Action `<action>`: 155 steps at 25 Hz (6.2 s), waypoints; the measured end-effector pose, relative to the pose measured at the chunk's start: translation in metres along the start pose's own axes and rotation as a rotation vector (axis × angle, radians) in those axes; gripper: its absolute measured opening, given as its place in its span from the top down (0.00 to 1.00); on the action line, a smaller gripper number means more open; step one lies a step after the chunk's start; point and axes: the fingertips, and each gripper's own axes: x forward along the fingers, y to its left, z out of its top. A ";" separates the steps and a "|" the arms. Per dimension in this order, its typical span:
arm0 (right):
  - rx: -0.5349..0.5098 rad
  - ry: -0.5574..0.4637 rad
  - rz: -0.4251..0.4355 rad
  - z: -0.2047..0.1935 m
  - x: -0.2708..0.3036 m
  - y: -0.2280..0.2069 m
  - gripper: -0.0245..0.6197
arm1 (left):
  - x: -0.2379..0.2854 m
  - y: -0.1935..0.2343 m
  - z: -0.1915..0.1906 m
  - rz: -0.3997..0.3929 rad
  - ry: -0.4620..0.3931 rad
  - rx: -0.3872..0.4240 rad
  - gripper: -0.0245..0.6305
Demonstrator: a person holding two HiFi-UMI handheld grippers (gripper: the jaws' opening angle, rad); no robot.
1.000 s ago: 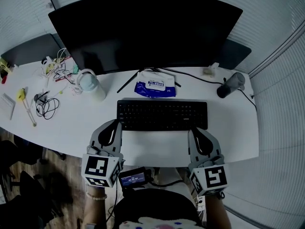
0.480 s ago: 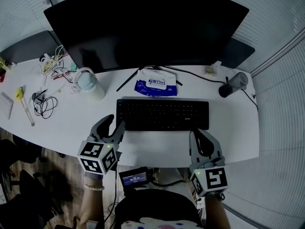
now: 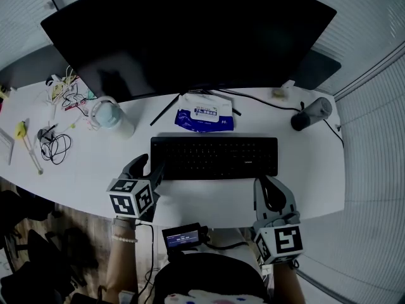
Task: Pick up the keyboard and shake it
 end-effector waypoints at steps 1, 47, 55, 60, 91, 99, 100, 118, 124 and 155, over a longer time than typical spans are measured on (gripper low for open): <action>-0.002 0.003 -0.001 -0.001 0.001 -0.002 0.89 | 0.005 0.003 -0.003 0.003 0.015 -0.009 0.58; 0.155 0.248 -0.047 -0.102 0.048 -0.107 0.77 | 0.005 0.015 0.008 0.099 0.005 -0.144 0.69; 0.183 0.317 0.007 -0.129 0.073 -0.134 0.66 | 0.007 0.004 -0.006 0.131 0.025 -0.144 0.71; 0.212 0.291 0.030 -0.129 0.072 -0.136 0.66 | 0.007 0.001 -0.013 0.149 0.027 -0.156 0.71; 0.383 0.412 0.119 -0.167 0.105 -0.167 0.54 | 0.005 -0.011 0.001 0.207 -0.018 -0.136 0.71; 0.385 0.451 0.126 -0.167 0.107 -0.170 0.53 | 0.008 -0.010 0.000 0.220 0.000 -0.121 0.71; 0.384 0.455 0.125 -0.167 0.108 -0.171 0.53 | 0.008 -0.010 0.000 0.221 0.002 -0.119 0.71; 0.422 0.357 0.065 -0.153 0.094 -0.176 0.54 | 0.007 -0.016 0.012 0.227 -0.052 -0.066 0.72; 0.419 0.261 0.034 -0.127 0.087 -0.185 0.60 | -0.002 -0.021 0.026 0.206 -0.126 -0.056 0.72; 0.171 -0.332 -0.030 0.074 0.016 -0.198 0.61 | -0.096 -0.079 0.167 0.164 -0.666 0.222 0.73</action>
